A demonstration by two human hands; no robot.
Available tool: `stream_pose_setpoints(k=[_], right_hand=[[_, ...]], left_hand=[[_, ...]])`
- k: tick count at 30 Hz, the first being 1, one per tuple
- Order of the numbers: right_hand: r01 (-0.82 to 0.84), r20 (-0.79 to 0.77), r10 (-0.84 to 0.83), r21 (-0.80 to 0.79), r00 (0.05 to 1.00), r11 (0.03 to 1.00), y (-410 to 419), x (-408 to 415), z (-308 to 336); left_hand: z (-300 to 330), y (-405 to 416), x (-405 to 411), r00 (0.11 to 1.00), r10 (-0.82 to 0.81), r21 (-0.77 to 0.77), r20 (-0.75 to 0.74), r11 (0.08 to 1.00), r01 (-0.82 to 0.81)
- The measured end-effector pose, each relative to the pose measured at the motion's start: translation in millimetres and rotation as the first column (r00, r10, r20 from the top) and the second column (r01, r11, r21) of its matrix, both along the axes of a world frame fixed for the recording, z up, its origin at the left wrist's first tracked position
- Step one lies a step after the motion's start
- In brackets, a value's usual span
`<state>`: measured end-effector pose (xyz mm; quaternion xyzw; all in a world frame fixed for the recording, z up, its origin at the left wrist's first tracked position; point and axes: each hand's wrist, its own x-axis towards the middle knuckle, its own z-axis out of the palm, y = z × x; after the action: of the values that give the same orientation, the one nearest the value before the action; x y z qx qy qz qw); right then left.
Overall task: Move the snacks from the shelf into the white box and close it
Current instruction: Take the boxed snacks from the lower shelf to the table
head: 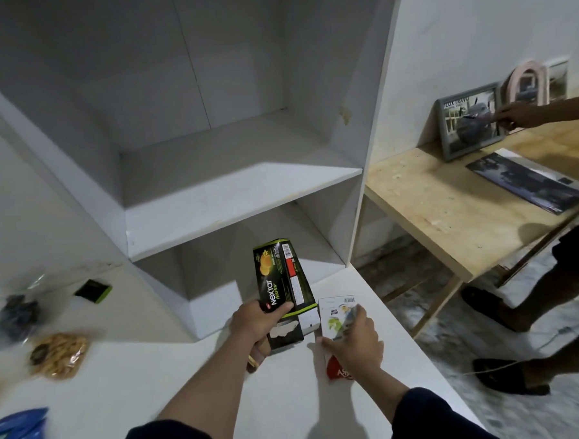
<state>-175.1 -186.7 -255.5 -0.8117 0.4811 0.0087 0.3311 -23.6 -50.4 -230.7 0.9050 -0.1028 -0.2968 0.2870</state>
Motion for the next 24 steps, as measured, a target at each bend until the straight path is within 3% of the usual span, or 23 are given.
stream_pose_setpoints(k=[10,18,24], right_hand=[[0.118,0.106,-0.145,0.233,0.984,0.965,-4,-32,5],[-0.045,0.226,-0.031,0.324,0.974,0.945,1,-71,13],[-0.167,0.350,0.033,0.360,0.936,0.918,14,-113,28]], left_hand=[[3,24,-47,0.938,0.197,-0.189,-0.285,0.948,-0.257],[12,47,-113,0.886,0.344,-0.247,-0.311,0.871,-0.425],[25,78,-192,0.812,0.483,-0.341,-0.327,0.741,-0.578]])
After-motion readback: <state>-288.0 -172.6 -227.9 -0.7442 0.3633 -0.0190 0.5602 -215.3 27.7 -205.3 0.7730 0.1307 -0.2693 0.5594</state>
